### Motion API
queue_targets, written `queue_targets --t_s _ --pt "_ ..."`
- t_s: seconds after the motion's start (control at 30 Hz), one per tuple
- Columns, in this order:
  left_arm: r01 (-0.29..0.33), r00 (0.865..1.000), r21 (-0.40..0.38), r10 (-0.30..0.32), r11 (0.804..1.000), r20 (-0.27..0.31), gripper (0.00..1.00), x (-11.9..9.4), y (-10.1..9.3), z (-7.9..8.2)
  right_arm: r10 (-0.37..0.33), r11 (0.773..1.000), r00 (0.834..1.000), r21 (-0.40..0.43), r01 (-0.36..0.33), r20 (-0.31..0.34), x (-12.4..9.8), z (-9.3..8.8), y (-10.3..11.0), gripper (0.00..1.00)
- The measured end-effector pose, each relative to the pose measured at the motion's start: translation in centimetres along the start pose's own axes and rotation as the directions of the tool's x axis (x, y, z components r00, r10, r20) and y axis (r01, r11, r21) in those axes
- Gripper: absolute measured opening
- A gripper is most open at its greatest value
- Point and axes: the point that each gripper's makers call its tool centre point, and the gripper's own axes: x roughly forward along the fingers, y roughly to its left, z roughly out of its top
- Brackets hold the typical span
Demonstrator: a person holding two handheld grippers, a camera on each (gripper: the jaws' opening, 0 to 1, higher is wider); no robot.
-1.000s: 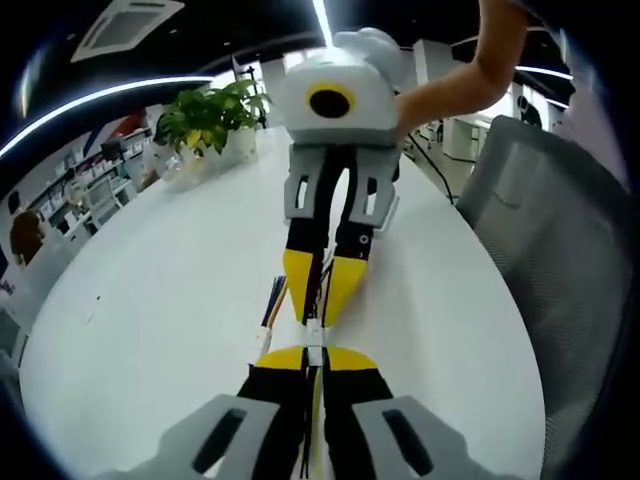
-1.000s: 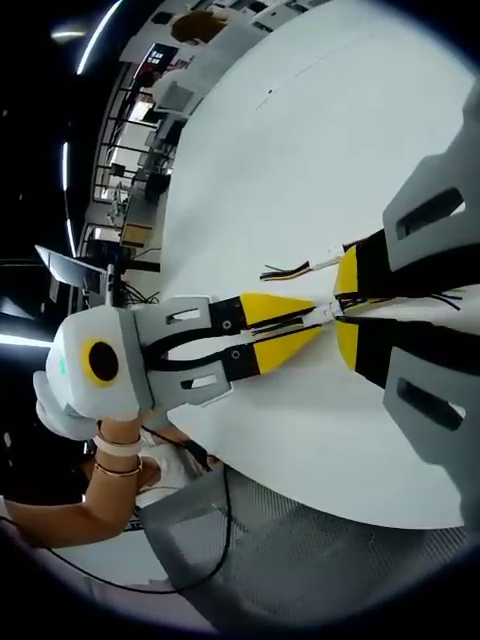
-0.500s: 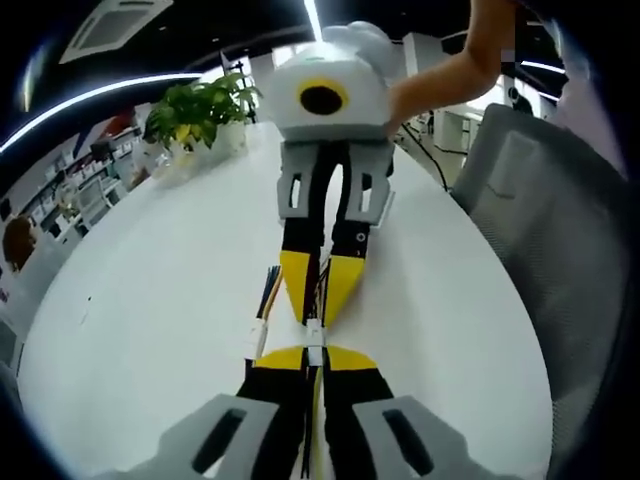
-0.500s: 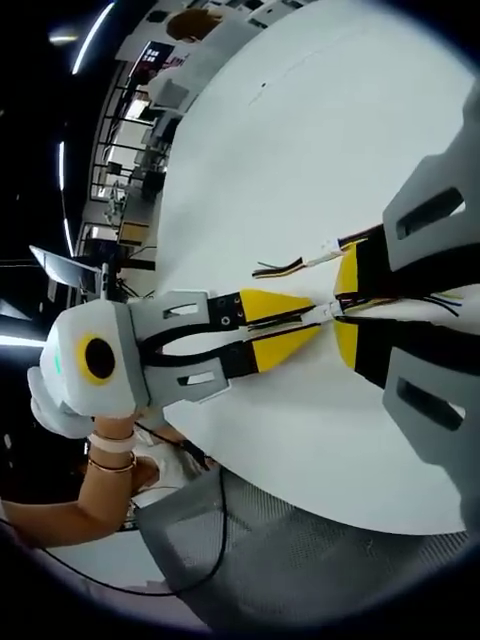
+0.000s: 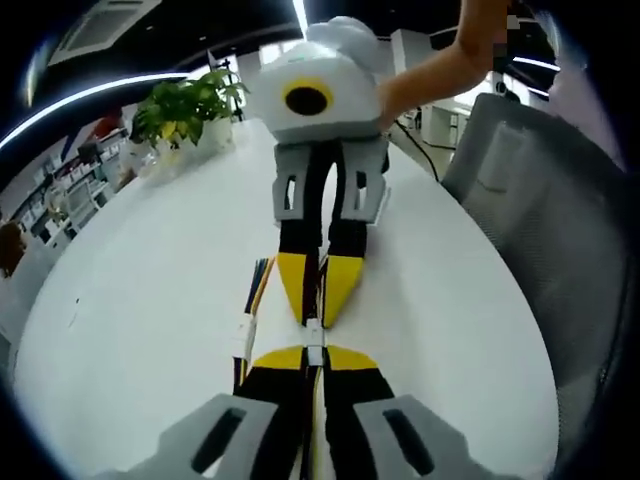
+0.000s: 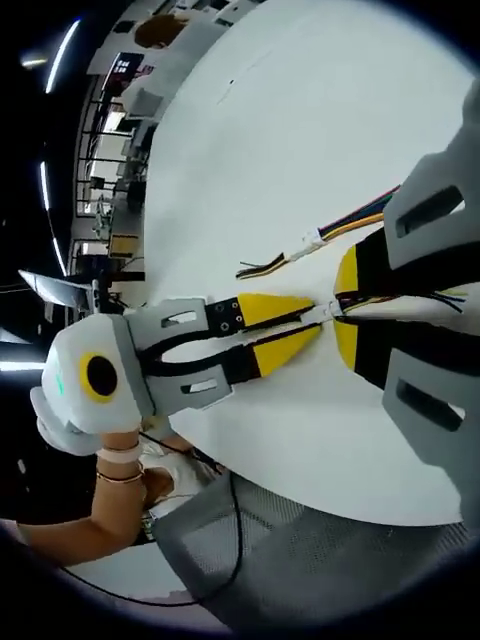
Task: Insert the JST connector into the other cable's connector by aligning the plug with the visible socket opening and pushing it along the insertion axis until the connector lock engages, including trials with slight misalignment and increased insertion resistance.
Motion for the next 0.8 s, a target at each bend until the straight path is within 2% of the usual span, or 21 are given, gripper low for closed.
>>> queue_targets --t_s 0.3,0.47,0.6,0.8 --pt "-0.02 1.0 0.033 0.021 0.999 -0.006 0.0 -0.11 -0.1 -0.03 -0.026 0.999 1.0 -0.039 0.026 0.008 0.04 -0.11 0.14 0.05" --pt "-0.049 0.999 -0.007 0.049 0.999 -0.004 0.02 -0.32 0.14 -0.15 -0.026 0.999 1.0 -0.029 0.026 0.012 -0.01 -0.14 0.22 0.07" --pt "-0.037 0.999 -0.021 0.037 0.999 -0.004 0.03 -0.49 -0.35 -0.31 -0.034 0.999 0.999 -0.015 0.034 0.014 -0.12 -0.21 0.15 0.1" --pt "-0.065 0.998 -0.025 0.065 0.998 -0.02 0.13 -0.93 -0.27 -0.65 -0.042 0.999 0.999 -0.008 0.042 0.003 -0.3 -0.49 0.53 0.12"
